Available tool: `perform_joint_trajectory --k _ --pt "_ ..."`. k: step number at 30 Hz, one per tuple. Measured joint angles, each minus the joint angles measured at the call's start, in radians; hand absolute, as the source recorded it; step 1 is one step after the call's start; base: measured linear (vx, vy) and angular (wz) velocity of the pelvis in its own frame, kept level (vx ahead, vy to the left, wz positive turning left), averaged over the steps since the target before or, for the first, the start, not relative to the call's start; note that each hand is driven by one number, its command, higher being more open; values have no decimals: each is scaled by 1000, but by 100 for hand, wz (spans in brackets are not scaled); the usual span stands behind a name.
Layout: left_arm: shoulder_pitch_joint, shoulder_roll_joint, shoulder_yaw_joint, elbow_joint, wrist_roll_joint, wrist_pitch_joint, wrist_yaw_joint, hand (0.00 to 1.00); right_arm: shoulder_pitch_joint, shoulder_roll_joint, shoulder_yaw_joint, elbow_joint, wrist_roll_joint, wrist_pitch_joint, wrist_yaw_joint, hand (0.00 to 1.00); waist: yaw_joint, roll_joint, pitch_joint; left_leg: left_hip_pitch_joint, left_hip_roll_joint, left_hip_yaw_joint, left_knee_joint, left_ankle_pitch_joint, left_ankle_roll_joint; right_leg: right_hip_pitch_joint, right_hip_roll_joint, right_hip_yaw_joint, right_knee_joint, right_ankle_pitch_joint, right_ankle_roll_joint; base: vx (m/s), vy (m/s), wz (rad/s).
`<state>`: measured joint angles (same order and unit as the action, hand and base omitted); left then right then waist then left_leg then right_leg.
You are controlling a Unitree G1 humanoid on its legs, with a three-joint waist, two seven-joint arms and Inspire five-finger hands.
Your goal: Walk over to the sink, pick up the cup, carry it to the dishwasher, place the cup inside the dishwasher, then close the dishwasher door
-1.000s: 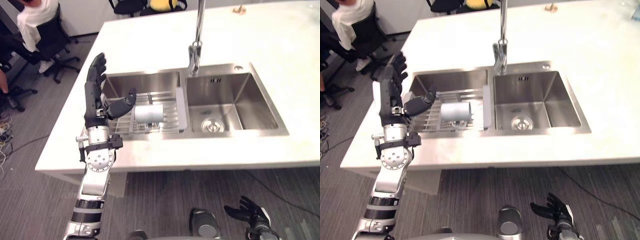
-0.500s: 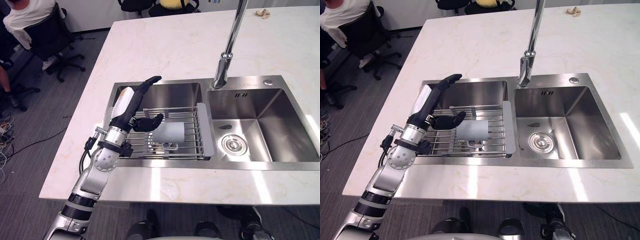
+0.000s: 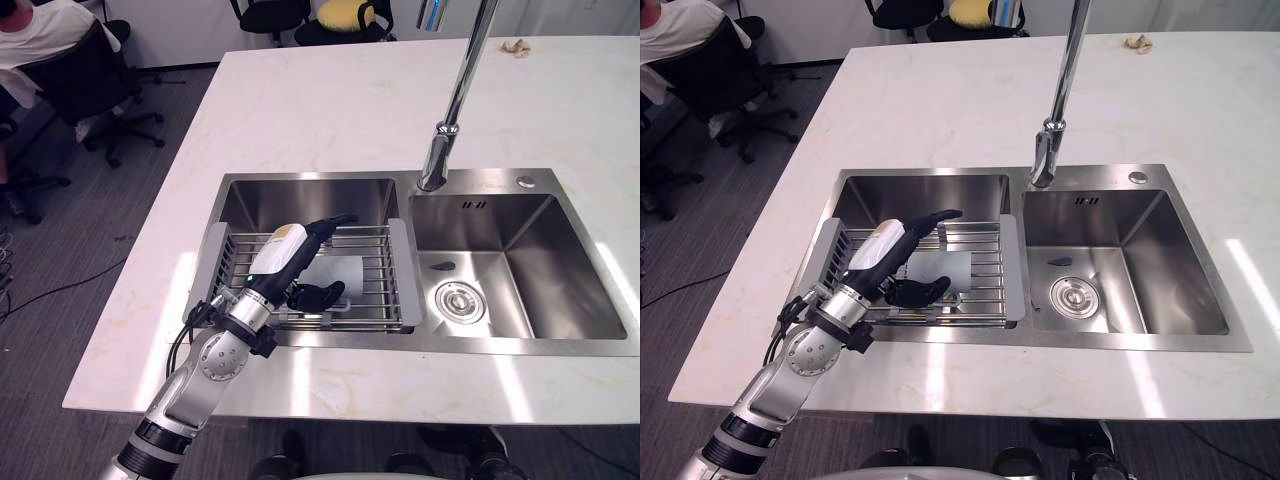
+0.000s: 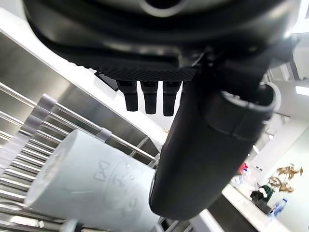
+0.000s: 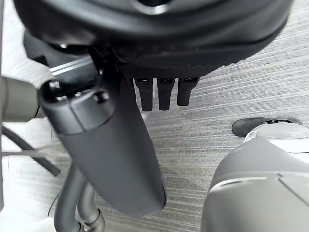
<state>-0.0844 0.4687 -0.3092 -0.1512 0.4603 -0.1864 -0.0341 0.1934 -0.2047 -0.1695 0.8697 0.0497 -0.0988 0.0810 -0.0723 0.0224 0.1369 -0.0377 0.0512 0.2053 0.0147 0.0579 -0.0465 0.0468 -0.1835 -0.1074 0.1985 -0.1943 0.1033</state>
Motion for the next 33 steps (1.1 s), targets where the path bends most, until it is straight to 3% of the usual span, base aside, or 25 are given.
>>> perform_joint_trajectory --k 8,9,19,28,31,33 --pt "-52 15 7 174 108 31 4 90 3 3 23 -7 -3 3 8 90 -19 -1 0 36 -6 20 -102 59 8 -5 6 16 -46 31 10 -40 37 -7" --pt "-74 25 7 203 132 33 4 30 3 3 23 -18 -3 5 8 90 -24 -1 0 35 -5 27 -102 59 8 -8 7 22 -49 33 14 -29 20 -13" --pt "-205 71 1 268 169 51 2 30 -13 3 22 -26 -3 7 6 90 -50 -1 1 28 -1 41 -102 50 0 -7 12 33 -83 45 17 21 3 -5" --pt "-220 70 -13 272 144 62 0 30 -25 5 22 -37 -2 7 1 90 -63 -1 1 42 1 48 -102 50 0 11 14 37 -99 58 11 13 1 -2" --pt "-175 22 32 220 58 72 4 30 -22 9 20 -37 0 7 -2 90 -62 -1 1 46 2 53 -102 50 0 10 15 47 -97 61 14 -53 19 -6" --pt "-100 -61 83 114 -41 71 35 30 -10 15 18 -37 3 7 -5 90 -56 -1 1 47 2 55 -103 49 0 8 15 51 -93 62 15 -51 22 -4"
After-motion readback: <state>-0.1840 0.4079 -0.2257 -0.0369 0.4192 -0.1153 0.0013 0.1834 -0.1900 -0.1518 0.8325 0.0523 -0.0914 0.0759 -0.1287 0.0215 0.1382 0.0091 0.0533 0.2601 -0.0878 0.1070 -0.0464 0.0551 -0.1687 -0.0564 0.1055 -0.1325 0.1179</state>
